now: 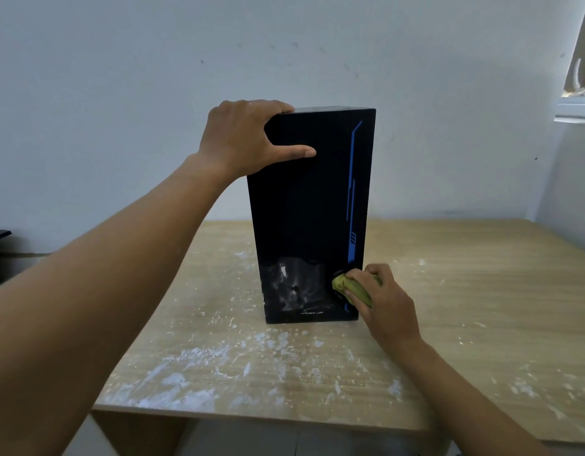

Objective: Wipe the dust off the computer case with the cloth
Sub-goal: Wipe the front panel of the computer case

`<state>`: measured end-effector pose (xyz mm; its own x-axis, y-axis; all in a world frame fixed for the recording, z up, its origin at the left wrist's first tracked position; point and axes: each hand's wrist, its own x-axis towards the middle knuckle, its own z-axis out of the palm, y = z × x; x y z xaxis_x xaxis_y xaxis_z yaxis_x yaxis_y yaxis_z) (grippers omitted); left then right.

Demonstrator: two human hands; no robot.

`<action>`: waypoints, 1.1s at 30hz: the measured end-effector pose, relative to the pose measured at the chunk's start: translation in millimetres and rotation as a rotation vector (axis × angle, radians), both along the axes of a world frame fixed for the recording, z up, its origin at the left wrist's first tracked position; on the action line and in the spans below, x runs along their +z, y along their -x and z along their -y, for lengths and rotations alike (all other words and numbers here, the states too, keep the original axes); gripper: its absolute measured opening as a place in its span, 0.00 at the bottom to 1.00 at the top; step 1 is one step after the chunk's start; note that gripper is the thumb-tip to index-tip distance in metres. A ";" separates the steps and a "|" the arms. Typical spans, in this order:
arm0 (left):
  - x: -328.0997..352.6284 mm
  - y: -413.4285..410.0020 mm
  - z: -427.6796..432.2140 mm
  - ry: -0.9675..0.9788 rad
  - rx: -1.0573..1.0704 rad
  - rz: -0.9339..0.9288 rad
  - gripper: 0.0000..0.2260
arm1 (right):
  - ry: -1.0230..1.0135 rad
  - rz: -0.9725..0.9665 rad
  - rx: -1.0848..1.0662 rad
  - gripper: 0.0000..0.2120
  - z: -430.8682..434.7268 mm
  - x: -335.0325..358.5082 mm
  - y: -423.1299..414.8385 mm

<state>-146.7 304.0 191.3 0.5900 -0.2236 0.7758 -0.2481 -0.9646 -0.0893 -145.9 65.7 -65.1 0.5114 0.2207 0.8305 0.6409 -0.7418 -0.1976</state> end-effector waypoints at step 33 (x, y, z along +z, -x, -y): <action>0.9 1.6 0.5 0.002 -0.010 -0.042 0.43 | -0.061 0.060 0.004 0.14 -2.6 60.6 -7.6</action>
